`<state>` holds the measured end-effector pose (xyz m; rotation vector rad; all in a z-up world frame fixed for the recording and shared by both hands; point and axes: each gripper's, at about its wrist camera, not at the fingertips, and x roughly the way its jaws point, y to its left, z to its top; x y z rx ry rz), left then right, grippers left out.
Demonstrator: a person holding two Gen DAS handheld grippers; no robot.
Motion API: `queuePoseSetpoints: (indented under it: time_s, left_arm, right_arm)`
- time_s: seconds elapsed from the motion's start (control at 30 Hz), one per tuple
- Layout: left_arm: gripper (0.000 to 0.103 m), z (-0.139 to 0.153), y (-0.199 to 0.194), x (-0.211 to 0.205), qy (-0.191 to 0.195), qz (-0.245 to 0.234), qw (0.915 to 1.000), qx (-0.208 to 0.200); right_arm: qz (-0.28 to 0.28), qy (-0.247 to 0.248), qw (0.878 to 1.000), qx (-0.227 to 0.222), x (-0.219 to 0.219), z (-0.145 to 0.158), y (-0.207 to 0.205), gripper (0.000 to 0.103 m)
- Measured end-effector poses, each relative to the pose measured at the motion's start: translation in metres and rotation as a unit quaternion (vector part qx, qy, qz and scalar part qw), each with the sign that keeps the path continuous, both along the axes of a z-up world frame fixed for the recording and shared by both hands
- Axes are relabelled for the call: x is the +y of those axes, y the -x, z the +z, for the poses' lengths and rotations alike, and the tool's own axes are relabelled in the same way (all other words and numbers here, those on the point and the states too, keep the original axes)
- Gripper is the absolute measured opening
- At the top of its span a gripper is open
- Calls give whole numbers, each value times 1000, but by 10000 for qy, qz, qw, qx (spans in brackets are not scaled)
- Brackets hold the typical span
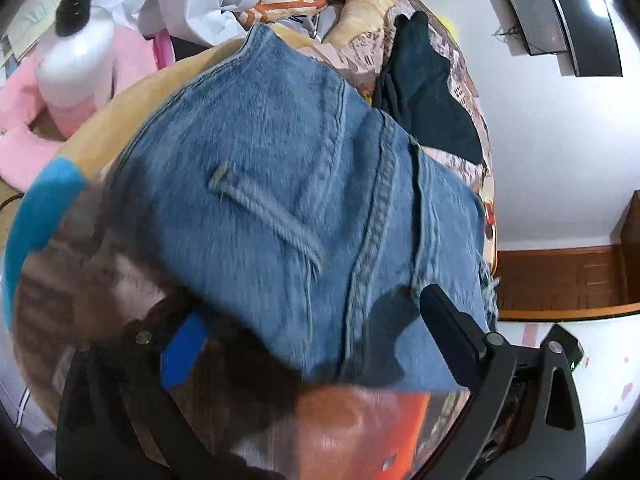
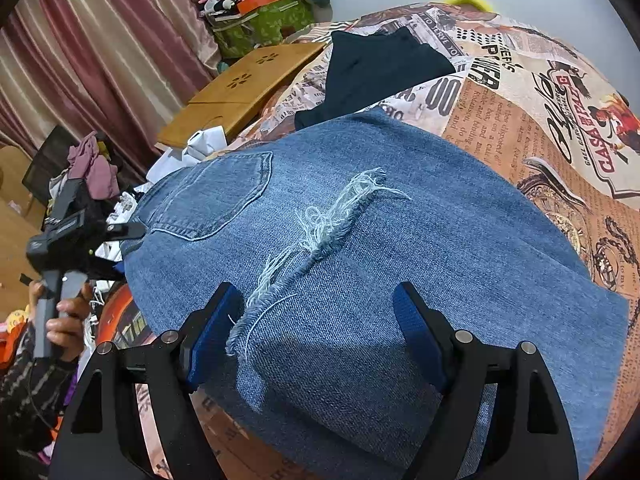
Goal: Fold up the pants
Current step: 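Grasp the jeans waistband with the left gripper and lift it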
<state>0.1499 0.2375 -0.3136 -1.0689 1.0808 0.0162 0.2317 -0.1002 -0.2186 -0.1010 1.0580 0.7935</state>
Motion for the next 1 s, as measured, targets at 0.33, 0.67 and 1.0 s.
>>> queuePoseSetpoints:
  time_s: [0.33, 0.67, 1.0]
  left_arm:
    - [40, 14, -19, 14, -927, 280, 9951, 175]
    - [23, 127, -27, 19, -2659, 236, 9615, -658]
    - [22, 244, -60, -84, -3962, -375, 8981, -1874]
  right_arm:
    - [-152, -212, 9995, 200, -8, 4, -4, 77]
    - [-822, -222, 9963, -67, -68, 31, -4, 77]
    - [-1557, 362, 9870, -173, -144, 15, 2, 77]
